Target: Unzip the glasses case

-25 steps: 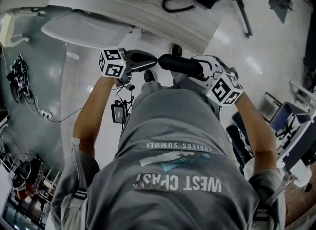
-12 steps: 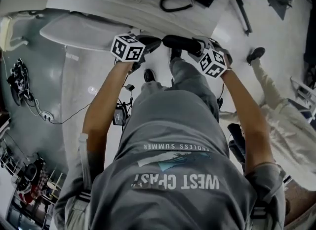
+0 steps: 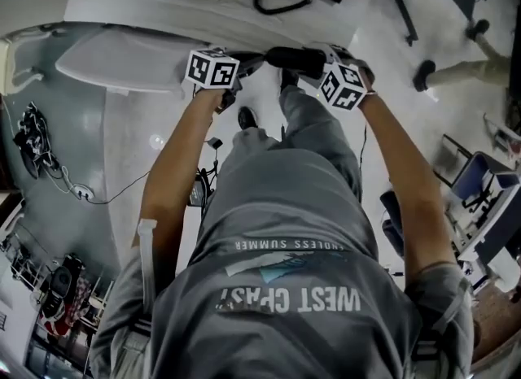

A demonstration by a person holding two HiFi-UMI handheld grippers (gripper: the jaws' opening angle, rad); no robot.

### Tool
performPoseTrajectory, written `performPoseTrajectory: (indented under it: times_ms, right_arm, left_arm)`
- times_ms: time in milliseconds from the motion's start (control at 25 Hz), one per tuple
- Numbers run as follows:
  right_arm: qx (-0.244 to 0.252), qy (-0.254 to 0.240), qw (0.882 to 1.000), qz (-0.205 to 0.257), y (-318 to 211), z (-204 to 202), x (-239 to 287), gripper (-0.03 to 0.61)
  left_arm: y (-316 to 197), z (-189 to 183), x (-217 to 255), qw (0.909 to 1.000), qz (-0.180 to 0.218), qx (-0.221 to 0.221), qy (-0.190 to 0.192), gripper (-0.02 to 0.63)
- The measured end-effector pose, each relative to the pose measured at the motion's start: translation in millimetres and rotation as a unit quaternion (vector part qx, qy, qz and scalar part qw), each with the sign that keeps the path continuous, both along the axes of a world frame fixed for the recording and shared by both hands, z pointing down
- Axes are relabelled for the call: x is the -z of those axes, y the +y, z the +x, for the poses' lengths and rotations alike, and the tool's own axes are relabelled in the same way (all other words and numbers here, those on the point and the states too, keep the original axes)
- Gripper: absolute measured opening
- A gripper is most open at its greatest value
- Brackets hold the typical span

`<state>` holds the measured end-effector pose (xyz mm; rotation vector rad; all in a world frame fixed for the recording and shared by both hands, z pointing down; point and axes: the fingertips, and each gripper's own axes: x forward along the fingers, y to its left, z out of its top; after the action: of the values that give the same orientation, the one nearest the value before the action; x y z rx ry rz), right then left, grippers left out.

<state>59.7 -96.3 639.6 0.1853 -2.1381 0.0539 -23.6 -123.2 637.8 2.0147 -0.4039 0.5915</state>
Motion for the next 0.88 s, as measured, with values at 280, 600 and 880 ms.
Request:
performPoseTrajectory:
  times_ms: [280, 600, 880]
  right_arm:
    - [-0.017, 0.032, 0.999, 0.003, -7.5, -10.9, -5.0, 0.259]
    - [-0.054, 0.036, 0.998, -0.003, -12.7, -14.6, -4.6, 0.256]
    - [-0.082, 0.026, 0.996, 0.002, -22.0, -25.0, -4.8, 0.258]
  left_arm:
    - [-5.7, -6.8, -3.9, 0.9999, -0.014, -0.005, -0.003, -0.001]
    - [-13.8, 5.0, 28.3, 0.9994, -0.002, -0.008, 0.034, -0.001]
    - [-12.9, 26.9, 36.9, 0.999, 0.006, 0.002, 0.044, 0.0]
